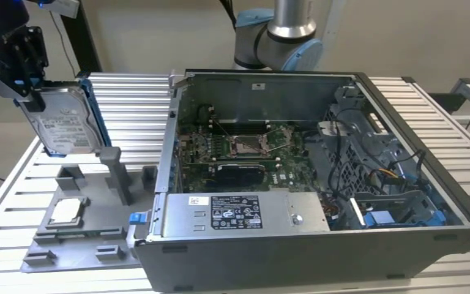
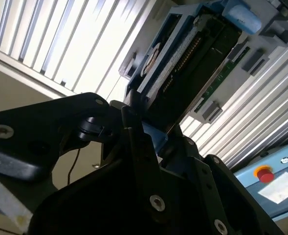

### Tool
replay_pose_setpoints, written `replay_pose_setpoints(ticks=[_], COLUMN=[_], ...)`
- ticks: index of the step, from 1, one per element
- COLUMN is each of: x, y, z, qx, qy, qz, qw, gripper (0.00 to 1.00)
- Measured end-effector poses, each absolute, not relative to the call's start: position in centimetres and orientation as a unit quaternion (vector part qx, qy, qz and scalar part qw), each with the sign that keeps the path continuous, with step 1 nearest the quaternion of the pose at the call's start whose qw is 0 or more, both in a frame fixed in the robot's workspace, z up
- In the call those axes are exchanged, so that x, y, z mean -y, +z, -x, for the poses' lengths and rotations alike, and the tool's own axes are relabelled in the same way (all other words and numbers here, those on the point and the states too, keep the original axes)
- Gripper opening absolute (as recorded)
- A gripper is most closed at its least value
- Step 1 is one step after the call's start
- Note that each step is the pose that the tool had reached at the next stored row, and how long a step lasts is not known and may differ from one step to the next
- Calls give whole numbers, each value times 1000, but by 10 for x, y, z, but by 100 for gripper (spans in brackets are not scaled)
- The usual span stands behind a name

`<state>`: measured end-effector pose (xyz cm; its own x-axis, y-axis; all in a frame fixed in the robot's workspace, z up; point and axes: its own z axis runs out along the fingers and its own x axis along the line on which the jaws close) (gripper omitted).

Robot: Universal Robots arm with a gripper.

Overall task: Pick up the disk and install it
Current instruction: 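Pick up the disk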

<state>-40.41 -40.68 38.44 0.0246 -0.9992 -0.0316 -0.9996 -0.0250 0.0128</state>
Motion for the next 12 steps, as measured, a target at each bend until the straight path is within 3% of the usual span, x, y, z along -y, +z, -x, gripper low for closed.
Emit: replay_pose_setpoints(ticks=[12], x=[407], y=[404], z=[404], qx=[-698], qy=[16], qz=[716], qw=[7], gripper=[0])
